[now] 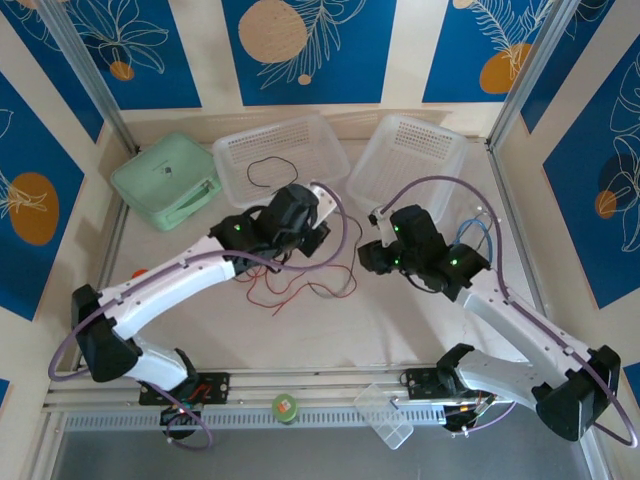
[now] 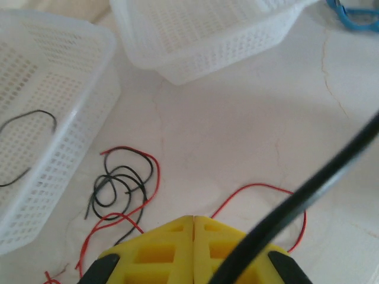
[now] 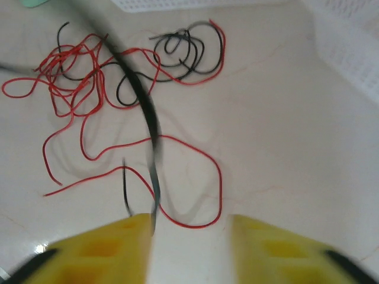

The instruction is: Untangle the cables

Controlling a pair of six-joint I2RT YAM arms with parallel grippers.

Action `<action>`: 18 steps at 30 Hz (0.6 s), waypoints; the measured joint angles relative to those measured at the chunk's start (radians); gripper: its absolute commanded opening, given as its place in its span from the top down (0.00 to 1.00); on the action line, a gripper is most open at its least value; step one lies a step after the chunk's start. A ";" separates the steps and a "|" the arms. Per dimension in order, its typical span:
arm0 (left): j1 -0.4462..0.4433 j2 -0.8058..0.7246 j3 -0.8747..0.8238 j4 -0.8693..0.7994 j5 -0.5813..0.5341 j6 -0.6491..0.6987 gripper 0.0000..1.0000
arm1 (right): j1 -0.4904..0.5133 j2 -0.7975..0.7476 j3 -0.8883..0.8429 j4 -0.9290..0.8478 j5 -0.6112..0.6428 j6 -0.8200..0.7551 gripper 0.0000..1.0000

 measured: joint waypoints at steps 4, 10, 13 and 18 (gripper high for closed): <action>0.000 0.000 0.157 -0.071 -0.013 -0.029 1.00 | 0.004 0.002 -0.164 0.203 -0.092 0.130 0.23; 0.000 0.019 0.290 -0.163 -0.013 -0.069 1.00 | 0.074 0.008 -0.310 0.502 -0.134 0.220 0.17; 0.000 0.037 0.339 -0.206 -0.016 -0.090 1.00 | 0.122 0.002 -0.355 0.647 -0.076 0.245 0.16; -0.001 0.053 0.407 -0.259 -0.021 -0.134 1.00 | 0.185 -0.010 -0.459 0.858 0.063 0.310 0.18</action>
